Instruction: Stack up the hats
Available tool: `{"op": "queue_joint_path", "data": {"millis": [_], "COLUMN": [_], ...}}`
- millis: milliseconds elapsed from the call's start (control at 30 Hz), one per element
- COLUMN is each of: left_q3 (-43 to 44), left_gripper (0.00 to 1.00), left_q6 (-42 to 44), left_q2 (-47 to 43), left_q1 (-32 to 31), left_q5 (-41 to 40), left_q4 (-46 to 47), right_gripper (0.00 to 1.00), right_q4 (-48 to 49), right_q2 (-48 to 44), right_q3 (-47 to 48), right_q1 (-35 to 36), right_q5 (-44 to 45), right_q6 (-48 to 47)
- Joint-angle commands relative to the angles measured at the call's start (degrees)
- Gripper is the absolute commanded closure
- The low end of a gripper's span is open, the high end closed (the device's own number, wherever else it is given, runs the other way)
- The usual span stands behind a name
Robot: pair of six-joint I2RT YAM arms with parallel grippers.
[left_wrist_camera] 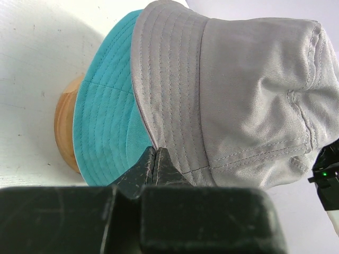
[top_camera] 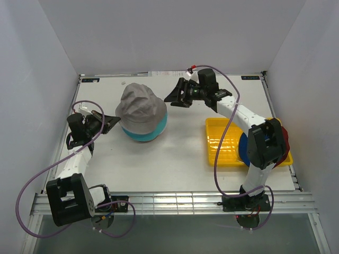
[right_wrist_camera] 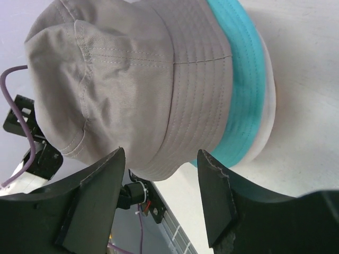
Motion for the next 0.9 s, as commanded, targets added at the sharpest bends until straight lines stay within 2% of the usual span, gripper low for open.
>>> {"op": "queue_joint_path", "data": {"millis": [0, 367, 867], "left_q3": [-0.4, 0.0, 1.1], "left_gripper": [1.0, 1.0, 1.0], "left_q6": [2.2, 3.2, 4.2], "left_q2": [0.1, 0.1, -0.1], "left_q1": [0.3, 0.3, 0.4], "left_q5": [-2.0, -2.7, -3.0], "left_q4": [-0.8, -2.2, -3.7], "right_gripper": [0.37, 0.37, 0.37], "right_q4": [8.3, 13.7, 20.7], "right_q2": [-1.1, 4.1, 6.5], "right_q3": [-1.4, -3.4, -7.5], "right_q1": [-0.6, -0.9, -0.9], "right_q5": [-3.2, -3.6, -4.6], "right_q6": [4.3, 8.5, 13.0]}}
